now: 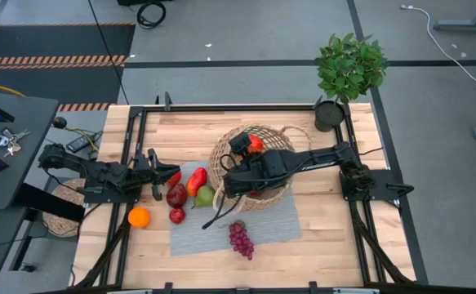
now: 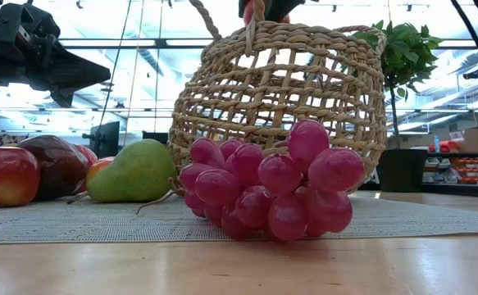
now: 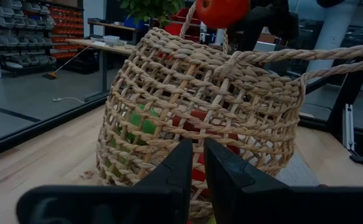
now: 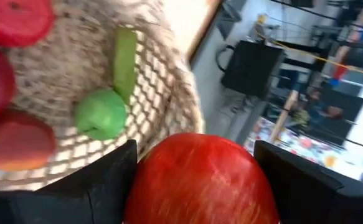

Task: Build produce basket
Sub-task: Put the red apple into the brown basket

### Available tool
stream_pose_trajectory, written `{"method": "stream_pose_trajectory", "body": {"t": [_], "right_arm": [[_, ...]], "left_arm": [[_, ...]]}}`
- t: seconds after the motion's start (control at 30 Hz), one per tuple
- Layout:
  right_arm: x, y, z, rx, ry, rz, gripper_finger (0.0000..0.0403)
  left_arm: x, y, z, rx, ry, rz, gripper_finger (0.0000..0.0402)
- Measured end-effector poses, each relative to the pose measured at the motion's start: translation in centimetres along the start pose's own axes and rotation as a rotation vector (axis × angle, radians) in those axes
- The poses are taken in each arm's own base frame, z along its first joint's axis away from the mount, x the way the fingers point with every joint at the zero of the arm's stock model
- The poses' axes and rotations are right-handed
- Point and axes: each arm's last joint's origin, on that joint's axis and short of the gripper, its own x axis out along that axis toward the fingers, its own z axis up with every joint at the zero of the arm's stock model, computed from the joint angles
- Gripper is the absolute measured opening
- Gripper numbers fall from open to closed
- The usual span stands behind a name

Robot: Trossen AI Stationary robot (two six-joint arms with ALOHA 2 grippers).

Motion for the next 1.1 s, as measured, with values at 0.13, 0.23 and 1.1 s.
{"method": "stream_pose_trajectory", "body": {"t": [0.13, 0.23, 1.1], "right_arm": [[-0.1, 0.2, 0.1, -0.046, 0.006, -0.005, 0.0319], [-0.2, 0.3, 0.0, -0.056, 0.01, -0.002, 0.0319], [2.7, -0.1, -0.7, 1.31, 0.122, 0.16, 0.0319]], "left_arm": [[0.0, 0.0, 0.0, 0.001, 0.001, 0.0, 0.0048], [0.0, 0.0, 0.0, 0.0, 0.0, 0.0, 0.0048], [0.0, 0.0, 0.0, 0.0, 0.0, 0.0, 0.0048]]}}
